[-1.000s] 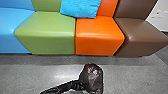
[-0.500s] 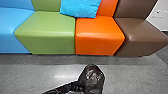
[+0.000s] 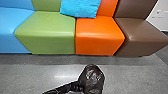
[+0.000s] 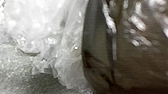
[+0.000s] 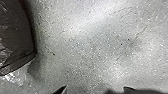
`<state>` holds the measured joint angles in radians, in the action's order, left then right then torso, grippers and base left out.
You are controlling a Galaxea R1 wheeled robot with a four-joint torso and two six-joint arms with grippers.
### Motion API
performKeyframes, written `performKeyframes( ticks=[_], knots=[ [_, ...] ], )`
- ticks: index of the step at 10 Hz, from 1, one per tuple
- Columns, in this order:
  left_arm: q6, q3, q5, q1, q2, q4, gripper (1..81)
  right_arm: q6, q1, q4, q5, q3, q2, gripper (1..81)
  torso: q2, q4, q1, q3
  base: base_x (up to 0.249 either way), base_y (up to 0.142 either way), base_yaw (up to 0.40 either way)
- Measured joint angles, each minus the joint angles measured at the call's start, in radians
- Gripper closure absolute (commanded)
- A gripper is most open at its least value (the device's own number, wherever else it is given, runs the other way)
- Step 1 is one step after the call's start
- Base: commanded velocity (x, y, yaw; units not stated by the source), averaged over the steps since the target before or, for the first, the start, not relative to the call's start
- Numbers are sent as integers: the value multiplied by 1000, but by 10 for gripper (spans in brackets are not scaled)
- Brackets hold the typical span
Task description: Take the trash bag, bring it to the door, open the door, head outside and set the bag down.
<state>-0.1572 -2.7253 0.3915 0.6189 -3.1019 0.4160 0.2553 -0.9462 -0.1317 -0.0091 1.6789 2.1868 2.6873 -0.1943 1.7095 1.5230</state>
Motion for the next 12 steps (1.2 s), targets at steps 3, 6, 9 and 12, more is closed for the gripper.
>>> performKeyframes(
  ticks=[3,6,9,12],
  knots=[
    [0,-2,-7,17,13,-5,811,0,-4,1,2,5,8,10,-69,0,-41,0,0,0,0],
    [1,-23,17,59,33,-34,811,0,-4,1,2,15,22,10,-168,0,-100,-55,0,0,0],
    [1,-18,19,55,29,-36,811,0,-16,1,0,25,22,10,-273,0,-167,-147,0,0,0],
    [1,-18,22,63,31,-36,811,0,-29,2,1,32,31,10,-385,0,-238,-245,0,0,0]
  ],
)
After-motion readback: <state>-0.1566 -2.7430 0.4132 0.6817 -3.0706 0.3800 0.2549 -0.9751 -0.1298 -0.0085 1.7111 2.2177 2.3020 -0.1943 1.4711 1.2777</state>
